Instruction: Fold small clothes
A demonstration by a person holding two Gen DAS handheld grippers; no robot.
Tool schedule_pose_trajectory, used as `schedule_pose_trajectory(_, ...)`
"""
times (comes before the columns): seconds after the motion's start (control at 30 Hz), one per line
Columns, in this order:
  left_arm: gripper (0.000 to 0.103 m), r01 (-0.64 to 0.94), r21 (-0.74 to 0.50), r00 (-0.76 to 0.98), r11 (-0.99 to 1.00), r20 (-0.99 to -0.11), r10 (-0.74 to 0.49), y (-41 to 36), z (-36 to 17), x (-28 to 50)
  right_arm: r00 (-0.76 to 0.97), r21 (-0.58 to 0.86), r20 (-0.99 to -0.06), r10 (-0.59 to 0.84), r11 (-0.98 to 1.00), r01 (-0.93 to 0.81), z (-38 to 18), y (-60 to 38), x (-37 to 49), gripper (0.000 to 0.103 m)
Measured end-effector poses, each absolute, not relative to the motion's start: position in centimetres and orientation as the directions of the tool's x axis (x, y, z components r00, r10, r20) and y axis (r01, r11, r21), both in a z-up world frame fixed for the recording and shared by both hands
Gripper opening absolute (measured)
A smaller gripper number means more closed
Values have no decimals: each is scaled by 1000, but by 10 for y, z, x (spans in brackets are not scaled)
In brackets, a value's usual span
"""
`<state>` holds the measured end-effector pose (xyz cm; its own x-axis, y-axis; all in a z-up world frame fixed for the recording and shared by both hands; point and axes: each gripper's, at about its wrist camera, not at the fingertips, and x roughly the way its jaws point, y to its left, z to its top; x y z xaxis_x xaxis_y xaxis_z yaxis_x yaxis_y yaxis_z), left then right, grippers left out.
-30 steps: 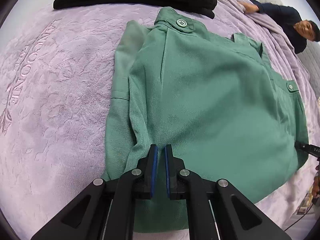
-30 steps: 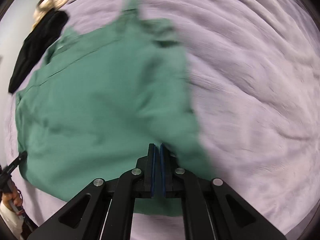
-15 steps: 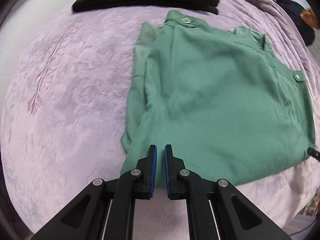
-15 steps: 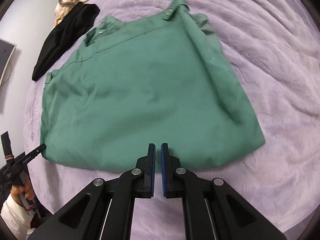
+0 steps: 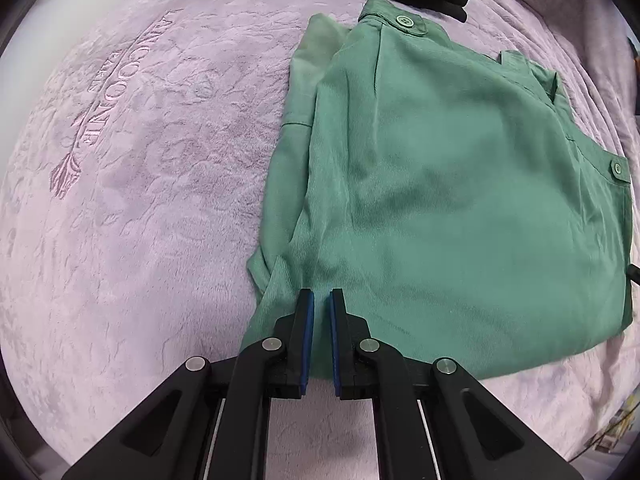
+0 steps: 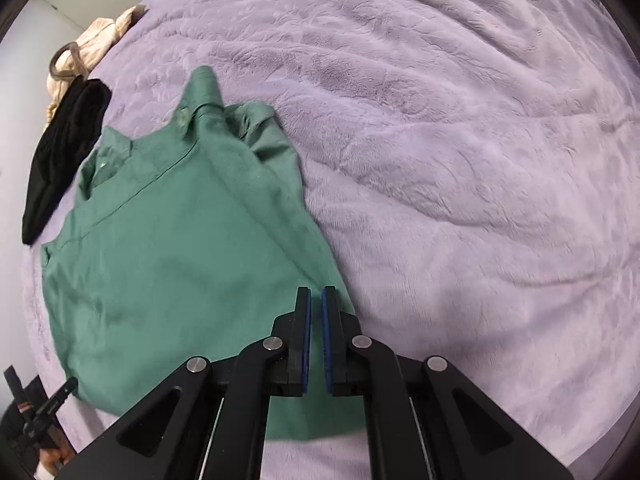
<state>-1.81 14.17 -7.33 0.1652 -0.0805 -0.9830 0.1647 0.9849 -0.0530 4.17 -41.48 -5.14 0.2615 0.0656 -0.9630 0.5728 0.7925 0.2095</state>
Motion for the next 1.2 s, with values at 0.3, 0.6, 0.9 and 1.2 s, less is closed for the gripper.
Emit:
schedule_pose_trajectory(0.3,9,185,-47,127,982,-989,-71,153,-57,-58,257,317,-942,214,815,484,-35,-325,13,56)
schedule_pose_trajectory(0.6,9,190,-70,56,979,-995,-82,157,-53,-113,167,397,-917,362,804,443,-54,-242,-8,68)
schedule_pose_trajectory(0.9,10,171,-73,16,983,-997,-77,161,-60,-163,99,383,-920,379,821,423,-55,-206,-25,79)
schedule_pose_trajectory(1.2,101,122,-65,18,990,-998,-67,173,-68,-183,83,354,-933,351,843,406,-52,-194,-22,82)
